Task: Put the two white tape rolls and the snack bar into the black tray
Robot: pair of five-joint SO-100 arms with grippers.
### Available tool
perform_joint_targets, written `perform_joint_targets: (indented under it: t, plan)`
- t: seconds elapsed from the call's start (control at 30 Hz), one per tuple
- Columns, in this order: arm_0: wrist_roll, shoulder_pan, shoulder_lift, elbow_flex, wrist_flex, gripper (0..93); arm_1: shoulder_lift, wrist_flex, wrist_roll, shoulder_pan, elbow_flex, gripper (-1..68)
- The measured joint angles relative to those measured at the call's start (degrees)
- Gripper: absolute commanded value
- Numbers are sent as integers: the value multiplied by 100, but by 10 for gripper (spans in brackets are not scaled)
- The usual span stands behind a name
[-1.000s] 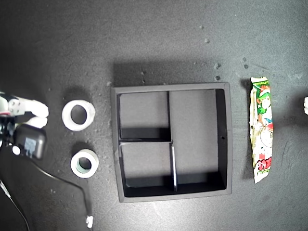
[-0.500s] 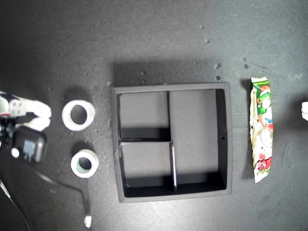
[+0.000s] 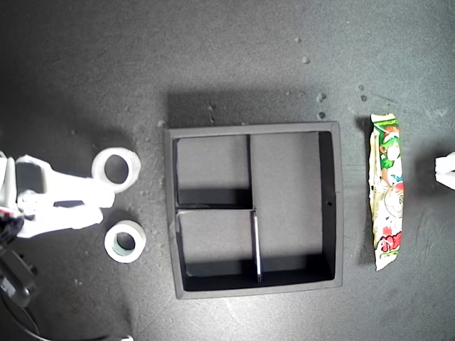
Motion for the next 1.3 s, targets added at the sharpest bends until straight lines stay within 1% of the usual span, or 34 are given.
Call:
perform_joint_targets:
  t: [0.13, 0.37, 0.6, 0.77, 0.83, 0.9, 1.07, 1.13, 1.3]
  plan:
    - [18, -9, -378, -237, 0, 171, 0, -158, 0, 88, 0, -1]
    - [18, -141, -3050, -1415, 0, 187, 0, -826, 0, 325, 0, -1]
    - [132, -299, -5177, -2268, -18, 190, 0, -914, 0, 193, 0, 4]
    - [255, -448, -6592, -2988, -53, 185, 0, -914, 0, 114, 0, 24]
    - [290, -431, -7119, -3278, -53, 175, 0, -914, 0, 114, 0, 47]
    - [290, -439, -7559, -3498, -53, 158, 0, -914, 0, 114, 0, 95]
    - [290, -536, -8104, -3709, -53, 79, 0, -1283, 0, 167, 0, 187]
    - [290, -563, -8130, -3709, -53, 62, 0, -1468, 0, 167, 0, 204]
    - [255, -563, -8156, -3718, -53, 47, 0, -1705, 0, 132, -237, 210]
